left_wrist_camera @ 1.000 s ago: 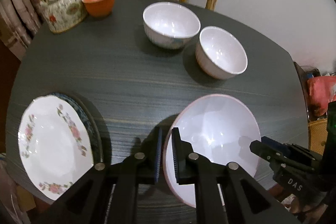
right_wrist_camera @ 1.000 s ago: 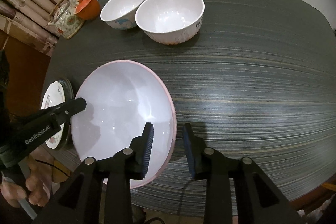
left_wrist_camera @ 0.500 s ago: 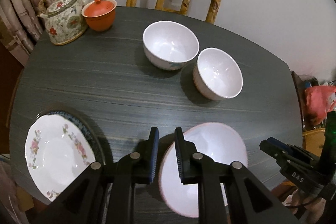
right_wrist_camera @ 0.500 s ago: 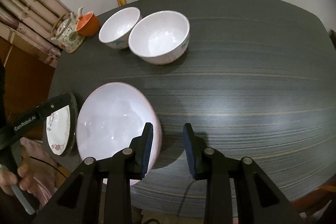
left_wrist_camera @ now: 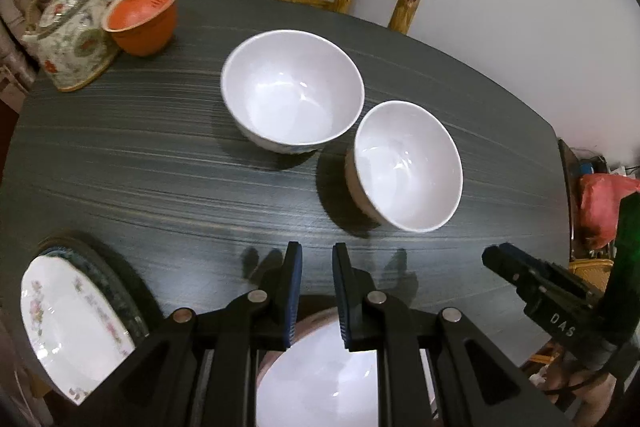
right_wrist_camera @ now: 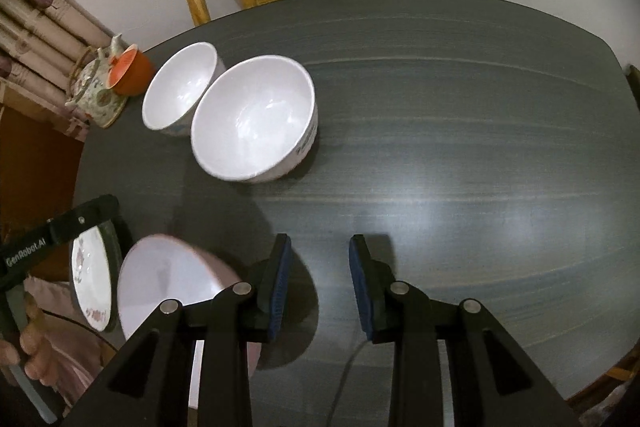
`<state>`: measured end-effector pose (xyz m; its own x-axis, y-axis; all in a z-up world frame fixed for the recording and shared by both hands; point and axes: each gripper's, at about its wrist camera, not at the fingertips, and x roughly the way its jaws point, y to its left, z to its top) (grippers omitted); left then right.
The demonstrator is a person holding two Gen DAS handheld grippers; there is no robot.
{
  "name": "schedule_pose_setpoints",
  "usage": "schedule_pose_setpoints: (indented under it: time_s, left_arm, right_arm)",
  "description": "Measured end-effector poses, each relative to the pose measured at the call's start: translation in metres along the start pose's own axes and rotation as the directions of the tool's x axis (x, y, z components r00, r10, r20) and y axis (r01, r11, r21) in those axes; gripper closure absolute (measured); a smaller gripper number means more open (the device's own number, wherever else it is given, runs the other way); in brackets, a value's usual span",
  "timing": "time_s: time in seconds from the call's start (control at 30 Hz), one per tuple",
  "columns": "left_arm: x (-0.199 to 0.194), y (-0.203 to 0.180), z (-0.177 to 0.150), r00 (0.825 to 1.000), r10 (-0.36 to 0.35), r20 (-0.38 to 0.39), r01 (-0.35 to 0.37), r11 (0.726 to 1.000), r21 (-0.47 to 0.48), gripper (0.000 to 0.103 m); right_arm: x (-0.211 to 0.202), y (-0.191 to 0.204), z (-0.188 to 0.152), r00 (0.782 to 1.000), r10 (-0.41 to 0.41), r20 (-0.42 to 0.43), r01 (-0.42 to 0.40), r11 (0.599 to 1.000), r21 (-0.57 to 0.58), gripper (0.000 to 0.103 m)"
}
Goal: Organize plates and bowls
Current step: 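Move both tools to the larger white bowl and close on its rim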
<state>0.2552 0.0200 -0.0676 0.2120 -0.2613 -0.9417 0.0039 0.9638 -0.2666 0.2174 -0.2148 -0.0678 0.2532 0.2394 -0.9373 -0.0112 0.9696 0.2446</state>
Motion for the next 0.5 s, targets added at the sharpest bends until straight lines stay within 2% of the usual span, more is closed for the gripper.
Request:
schedule_pose_setpoints:
  time_s: [0.5]
  left_arm:
    - [0.041,-0.019,0.042,0.999,-0.019,-0.043,0.019,1.000,-0.004,0.087]
  right_arm:
    - [0.029,0.002,0.060,1.000,-0.014,-0.014,0.014,1.000,0.001,0.074]
